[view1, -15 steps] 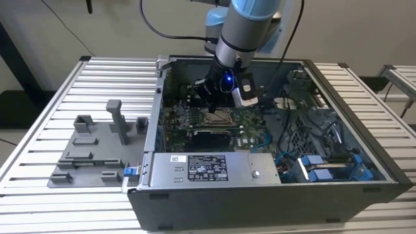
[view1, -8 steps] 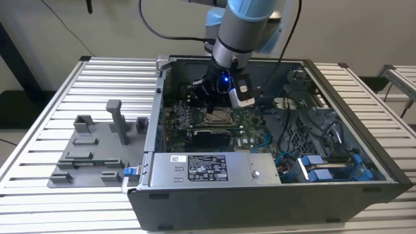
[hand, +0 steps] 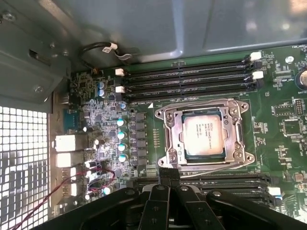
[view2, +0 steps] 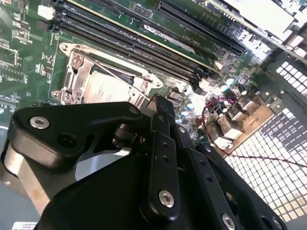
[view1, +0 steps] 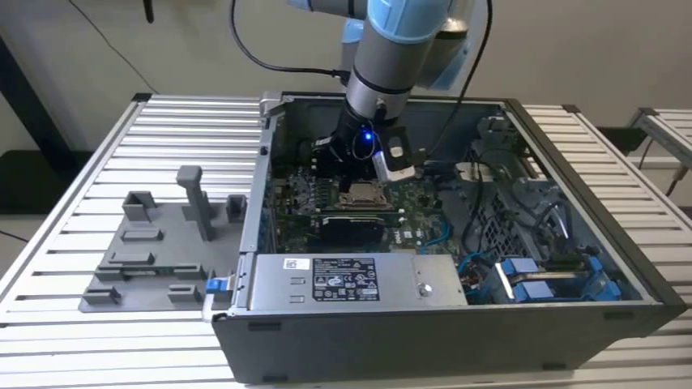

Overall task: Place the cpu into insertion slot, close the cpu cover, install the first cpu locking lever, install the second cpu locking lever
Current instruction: 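Install the second cpu locking lever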

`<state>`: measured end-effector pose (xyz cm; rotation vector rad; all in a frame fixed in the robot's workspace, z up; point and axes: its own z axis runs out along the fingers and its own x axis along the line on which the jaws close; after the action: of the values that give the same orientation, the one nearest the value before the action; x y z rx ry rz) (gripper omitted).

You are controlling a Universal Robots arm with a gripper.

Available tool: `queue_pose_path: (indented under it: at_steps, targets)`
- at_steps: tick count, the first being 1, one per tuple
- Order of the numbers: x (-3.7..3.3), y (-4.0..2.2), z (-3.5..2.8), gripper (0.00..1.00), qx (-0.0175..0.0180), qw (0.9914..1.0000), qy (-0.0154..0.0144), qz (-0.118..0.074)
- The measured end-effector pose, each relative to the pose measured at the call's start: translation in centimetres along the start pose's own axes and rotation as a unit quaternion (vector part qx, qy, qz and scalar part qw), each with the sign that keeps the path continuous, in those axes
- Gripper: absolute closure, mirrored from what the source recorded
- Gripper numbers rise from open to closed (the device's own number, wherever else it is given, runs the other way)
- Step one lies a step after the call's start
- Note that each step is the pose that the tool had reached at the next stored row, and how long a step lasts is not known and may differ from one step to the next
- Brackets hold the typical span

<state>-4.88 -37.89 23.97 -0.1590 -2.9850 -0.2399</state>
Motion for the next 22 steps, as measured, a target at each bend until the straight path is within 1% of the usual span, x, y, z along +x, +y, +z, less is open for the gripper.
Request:
queue_pose_path:
  at_steps: [4,8,15,22]
  targets:
    - [0.51,0.12,0.70,0.89,0.0035,0.99999,-0.0017,0.001]
    - [0.73,0.17,1.33,0.89,0.0052,0.99998,-0.0032,0.003]
    - [0.91,0.15,2.43,0.89,0.0046,0.99995,-0.0081,0.004]
    - [1.24,0.19,3.20,0.89,0.0041,0.99992,-0.0102,0.006]
